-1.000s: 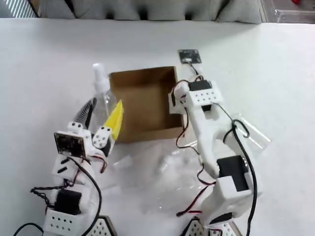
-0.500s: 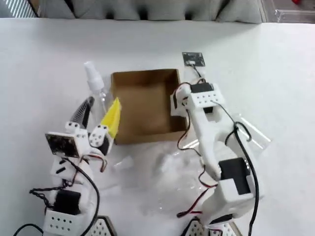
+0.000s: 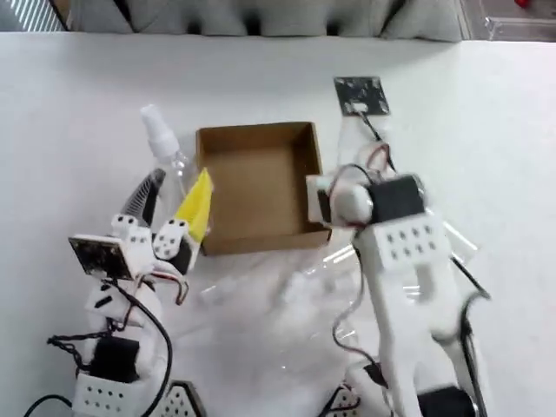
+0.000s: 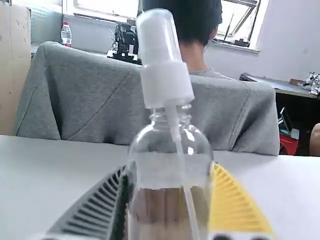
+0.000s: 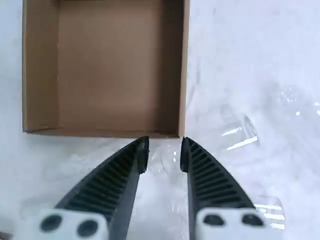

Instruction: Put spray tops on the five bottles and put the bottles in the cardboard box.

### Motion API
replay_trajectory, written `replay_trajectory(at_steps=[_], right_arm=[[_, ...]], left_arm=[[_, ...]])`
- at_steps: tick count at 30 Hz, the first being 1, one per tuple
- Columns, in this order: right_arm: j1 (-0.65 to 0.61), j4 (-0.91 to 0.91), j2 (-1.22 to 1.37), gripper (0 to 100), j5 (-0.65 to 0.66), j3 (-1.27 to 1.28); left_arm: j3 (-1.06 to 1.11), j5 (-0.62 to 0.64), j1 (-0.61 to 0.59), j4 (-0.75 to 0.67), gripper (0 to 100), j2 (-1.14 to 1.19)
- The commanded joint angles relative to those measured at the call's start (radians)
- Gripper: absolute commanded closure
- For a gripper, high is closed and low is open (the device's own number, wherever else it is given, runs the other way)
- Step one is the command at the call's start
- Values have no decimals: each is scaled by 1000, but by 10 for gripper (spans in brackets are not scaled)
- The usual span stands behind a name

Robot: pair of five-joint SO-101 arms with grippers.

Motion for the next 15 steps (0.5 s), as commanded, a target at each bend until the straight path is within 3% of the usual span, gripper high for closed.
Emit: replay_trajectory(at_steps=[1,6,15], right_arm=[[-27,84,-128,915,60,32],[-122,41,-269,915,78,175],[-148,-371,-449,916,29,439]], left_arm=[[-123,9,10,26,980,4],[-164,5,10,43,980,16],[-408,9,12,51,980,357]])
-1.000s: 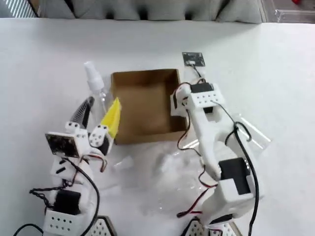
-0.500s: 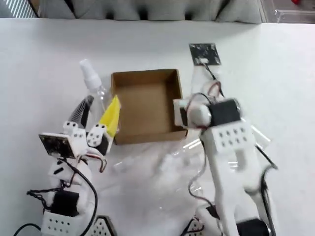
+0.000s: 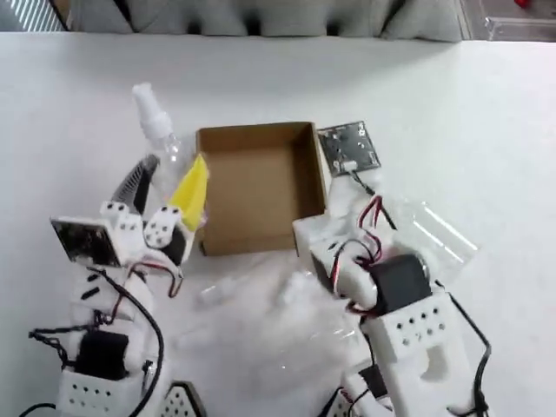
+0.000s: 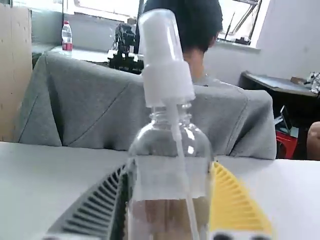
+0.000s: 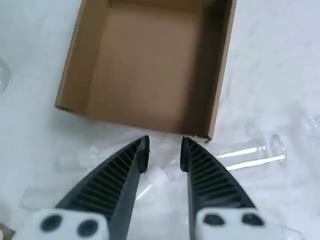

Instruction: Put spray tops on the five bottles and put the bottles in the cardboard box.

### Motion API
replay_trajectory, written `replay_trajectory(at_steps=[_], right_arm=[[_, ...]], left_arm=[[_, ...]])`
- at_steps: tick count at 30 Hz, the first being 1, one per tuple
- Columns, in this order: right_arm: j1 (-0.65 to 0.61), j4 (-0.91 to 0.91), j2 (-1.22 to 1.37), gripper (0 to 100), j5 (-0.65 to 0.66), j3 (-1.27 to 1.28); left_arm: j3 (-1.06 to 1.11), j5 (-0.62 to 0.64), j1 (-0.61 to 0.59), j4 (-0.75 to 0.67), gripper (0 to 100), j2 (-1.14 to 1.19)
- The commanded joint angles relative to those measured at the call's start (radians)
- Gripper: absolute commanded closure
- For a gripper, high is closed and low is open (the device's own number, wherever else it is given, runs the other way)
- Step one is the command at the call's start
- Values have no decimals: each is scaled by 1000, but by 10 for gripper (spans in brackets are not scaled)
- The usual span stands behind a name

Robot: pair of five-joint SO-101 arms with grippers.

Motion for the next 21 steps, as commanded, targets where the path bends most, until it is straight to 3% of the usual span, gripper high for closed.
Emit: replay_trajectory(at_steps=[1,4,9,14,21], right_arm=[[-12,-199,-59,925,-17,80],[-19,-375,-87,990,-20,193],[-36,-624,-188,972,-133,390],[-171,-834,-360,972,-149,612],[-343,-1038,-605,972,-143,850]], left_arm=[[-187,9,10,-6,980,200],[-233,11,10,-77,980,349],[-236,57,10,-181,980,545],[-224,235,5,-290,980,657],[-180,236,10,-339,980,667]])
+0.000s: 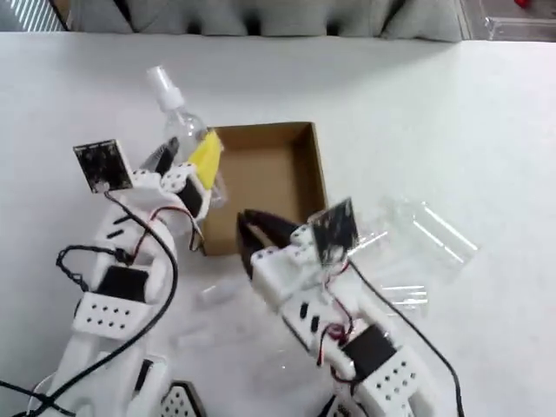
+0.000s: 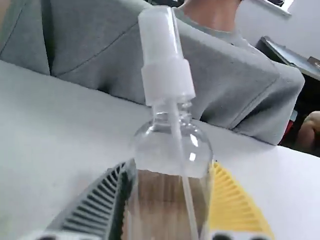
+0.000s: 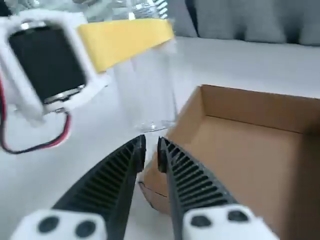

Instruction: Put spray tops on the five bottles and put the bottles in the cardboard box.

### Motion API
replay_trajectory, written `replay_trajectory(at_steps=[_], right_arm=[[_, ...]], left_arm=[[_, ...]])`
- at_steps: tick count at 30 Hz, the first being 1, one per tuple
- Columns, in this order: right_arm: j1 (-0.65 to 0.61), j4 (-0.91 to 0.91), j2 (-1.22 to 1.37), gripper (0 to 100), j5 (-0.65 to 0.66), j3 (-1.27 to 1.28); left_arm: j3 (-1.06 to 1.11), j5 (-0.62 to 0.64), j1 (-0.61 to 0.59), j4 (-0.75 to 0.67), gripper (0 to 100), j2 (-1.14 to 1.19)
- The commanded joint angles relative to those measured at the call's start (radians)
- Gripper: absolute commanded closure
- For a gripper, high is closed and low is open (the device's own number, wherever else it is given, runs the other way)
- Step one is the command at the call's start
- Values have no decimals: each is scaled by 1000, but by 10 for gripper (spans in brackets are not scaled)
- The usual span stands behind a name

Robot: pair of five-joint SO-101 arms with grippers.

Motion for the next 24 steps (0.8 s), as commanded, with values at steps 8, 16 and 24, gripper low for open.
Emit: replay_trajectory(at_steps=[8,16,24], right_arm=[[-91,-79,-162,972,-14,69],[-179,-85,-162,972,-8,92],[-120,-77,-166,972,-5,92]], left_arm=[[129,11,71,-60,980,-278],[184,12,203,9,980,-420],[184,-6,196,124,980,-553]])
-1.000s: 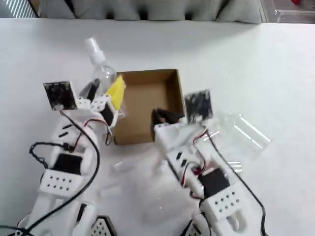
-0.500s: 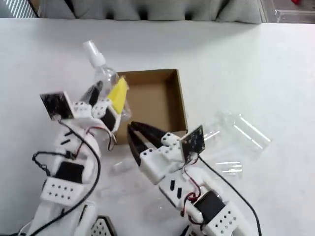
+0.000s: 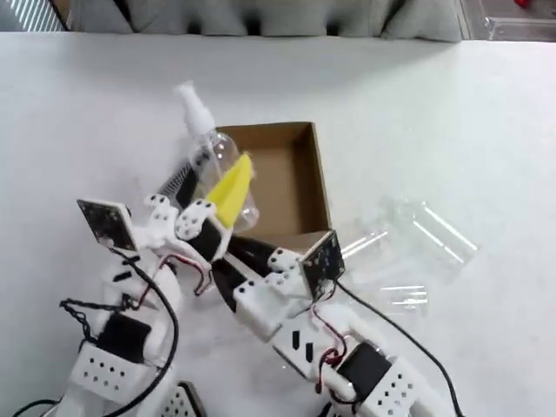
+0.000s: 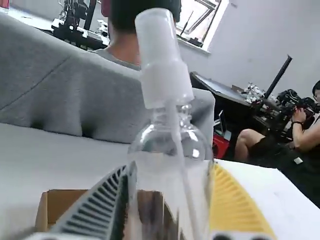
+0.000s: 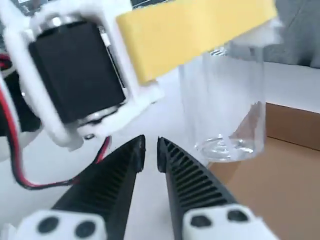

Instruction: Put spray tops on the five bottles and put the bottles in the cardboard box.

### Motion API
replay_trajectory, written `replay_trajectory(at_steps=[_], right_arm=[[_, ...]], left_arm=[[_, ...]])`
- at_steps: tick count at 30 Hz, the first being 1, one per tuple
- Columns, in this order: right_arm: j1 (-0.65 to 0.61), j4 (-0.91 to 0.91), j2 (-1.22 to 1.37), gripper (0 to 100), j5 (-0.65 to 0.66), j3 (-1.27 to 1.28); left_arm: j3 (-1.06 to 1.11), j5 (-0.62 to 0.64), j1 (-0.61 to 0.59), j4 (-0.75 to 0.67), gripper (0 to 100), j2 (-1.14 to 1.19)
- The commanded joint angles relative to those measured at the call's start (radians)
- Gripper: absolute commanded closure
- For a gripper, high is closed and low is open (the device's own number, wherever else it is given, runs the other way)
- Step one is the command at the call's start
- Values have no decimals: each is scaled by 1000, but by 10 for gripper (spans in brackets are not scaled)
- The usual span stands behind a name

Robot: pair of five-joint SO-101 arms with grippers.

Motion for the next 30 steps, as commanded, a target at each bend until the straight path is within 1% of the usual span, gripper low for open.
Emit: replay_trajectory(at_steps=[1,3,5,12,20,22,24,26,28,30], right_arm=[[44,-16,-8,972,-2,-12],[62,-16,-8,972,-2,-12],[74,-16,-7,972,-2,-12],[114,-15,-7,972,-2,-11],[157,-15,-7,972,-2,-9],[159,-10,-7,972,0,-9],[168,31,-13,972,6,-11],[168,74,-13,972,71,-14],[170,113,-13,972,140,-14],[170,140,-13,972,163,-14]], left_arm=[[-9,-43,13,104,980,-110],[-2,-106,22,152,980,-165],[6,-141,42,201,980,-223],[9,-147,58,342,980,-400],[29,-150,53,358,980,-421],[31,-150,47,353,980,-421],[48,-150,38,342,980,-421],[91,-144,8,272,980,-421],[149,-143,-31,163,980,-420],[195,-143,-56,80,980,-420]])
